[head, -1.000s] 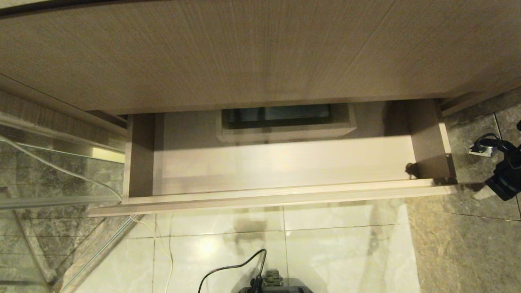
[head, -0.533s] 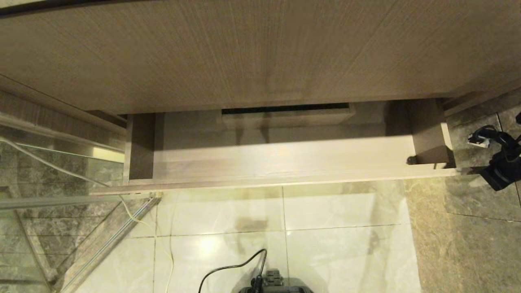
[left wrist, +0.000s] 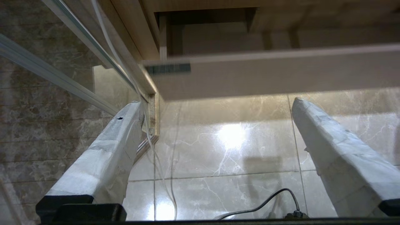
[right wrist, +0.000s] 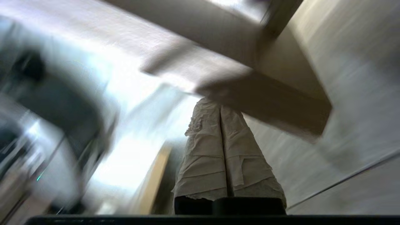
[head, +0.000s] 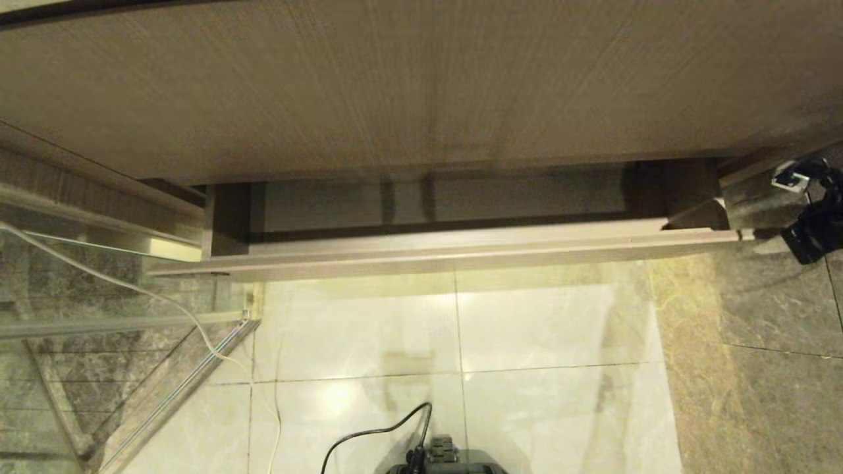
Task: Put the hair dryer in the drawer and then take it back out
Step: Close the drawer
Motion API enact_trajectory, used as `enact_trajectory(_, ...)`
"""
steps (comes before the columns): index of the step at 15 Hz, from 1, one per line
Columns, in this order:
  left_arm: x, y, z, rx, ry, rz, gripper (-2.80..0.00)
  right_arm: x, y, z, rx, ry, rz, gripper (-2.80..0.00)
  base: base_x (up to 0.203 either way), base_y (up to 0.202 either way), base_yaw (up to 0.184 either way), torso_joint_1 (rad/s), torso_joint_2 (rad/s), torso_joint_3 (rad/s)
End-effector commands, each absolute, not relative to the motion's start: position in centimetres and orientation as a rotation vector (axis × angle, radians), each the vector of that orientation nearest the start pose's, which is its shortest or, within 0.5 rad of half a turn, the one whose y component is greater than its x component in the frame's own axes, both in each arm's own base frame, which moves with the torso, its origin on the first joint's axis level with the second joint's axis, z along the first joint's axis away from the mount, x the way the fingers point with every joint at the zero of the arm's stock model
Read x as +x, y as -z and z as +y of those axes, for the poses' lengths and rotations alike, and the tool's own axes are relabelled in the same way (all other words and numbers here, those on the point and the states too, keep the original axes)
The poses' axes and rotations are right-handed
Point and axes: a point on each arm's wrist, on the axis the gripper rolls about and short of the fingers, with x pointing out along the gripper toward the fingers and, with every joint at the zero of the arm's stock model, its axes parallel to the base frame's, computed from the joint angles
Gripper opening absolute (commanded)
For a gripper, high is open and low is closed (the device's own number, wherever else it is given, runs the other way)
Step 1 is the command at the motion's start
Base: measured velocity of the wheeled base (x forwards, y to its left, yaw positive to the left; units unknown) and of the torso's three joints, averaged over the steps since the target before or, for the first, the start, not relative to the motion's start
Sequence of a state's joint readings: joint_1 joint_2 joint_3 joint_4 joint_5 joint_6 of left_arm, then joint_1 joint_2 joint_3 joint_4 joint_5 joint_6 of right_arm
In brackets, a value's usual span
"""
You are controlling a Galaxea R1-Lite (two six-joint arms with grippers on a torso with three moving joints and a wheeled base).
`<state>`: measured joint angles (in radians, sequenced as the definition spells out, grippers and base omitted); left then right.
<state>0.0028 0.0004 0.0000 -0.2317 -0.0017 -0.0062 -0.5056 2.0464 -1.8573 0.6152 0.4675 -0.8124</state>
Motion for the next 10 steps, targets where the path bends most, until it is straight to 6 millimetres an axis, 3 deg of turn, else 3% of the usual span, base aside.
enact_trajectory(1,-2.2,-8.8,0.0,-0.007,-0.001,-0.193,0.0,34.4,-24.8,-17.9,-0.407,-0.244,0.624,-2.8,0.0,0.0,0.0,0.0,0.0,0.0)
enact_trajectory(6,-2.2,-8.8,0.0,-0.007,-0.001,-0.195,0.0,33.9,-26.6,-17.5,-0.394,-0.234,0.543,-2.8,0.0,0.0,0.0,0.0,0.0,0.0)
enact_trajectory(10,-2.2,-8.8,0.0,-0.006,-0.001,-0.193,0.0,33.4,-26.9,-17.2,-0.389,-0.236,0.542,-2.8,0.0,0.0,0.0,0.0,0.0,0.0)
